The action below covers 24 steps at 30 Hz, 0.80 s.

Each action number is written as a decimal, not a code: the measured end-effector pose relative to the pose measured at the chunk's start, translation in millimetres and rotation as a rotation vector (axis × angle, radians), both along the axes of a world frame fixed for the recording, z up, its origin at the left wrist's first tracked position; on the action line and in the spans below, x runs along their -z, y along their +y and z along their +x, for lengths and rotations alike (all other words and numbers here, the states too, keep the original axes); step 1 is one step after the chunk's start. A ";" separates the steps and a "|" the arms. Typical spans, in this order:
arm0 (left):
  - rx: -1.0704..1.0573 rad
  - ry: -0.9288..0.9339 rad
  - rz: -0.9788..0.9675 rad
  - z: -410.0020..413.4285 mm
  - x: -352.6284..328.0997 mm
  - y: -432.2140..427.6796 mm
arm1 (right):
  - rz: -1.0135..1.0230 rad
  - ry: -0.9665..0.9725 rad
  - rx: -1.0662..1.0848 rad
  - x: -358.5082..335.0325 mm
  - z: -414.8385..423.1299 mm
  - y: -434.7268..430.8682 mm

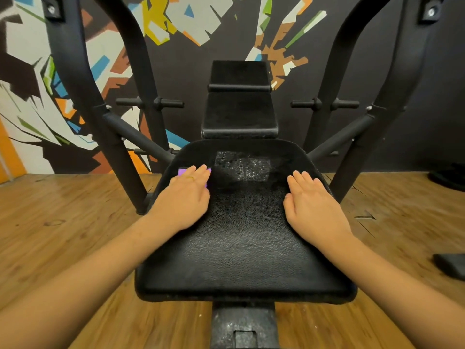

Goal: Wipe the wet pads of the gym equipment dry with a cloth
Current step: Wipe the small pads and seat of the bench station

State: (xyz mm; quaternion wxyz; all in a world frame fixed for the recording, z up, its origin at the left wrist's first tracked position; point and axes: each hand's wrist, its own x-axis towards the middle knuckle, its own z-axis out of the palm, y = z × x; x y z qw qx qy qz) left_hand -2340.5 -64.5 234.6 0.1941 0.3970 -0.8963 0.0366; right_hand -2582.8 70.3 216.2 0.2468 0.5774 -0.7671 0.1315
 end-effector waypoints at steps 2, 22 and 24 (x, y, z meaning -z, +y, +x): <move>0.035 -0.028 -0.004 -0.7 2.1 0.3 | -0.004 0.008 -0.010 0.0 0.1 -0.2; 0.163 0.336 0.118 -27.2 6.3 39.6 | 0.041 -0.069 -0.048 -1.8 -0.8 2.4; 0.011 0.202 -0.042 -9.0 5.3 22.0 | 0.031 -0.122 -0.076 -7.9 1.8 2.8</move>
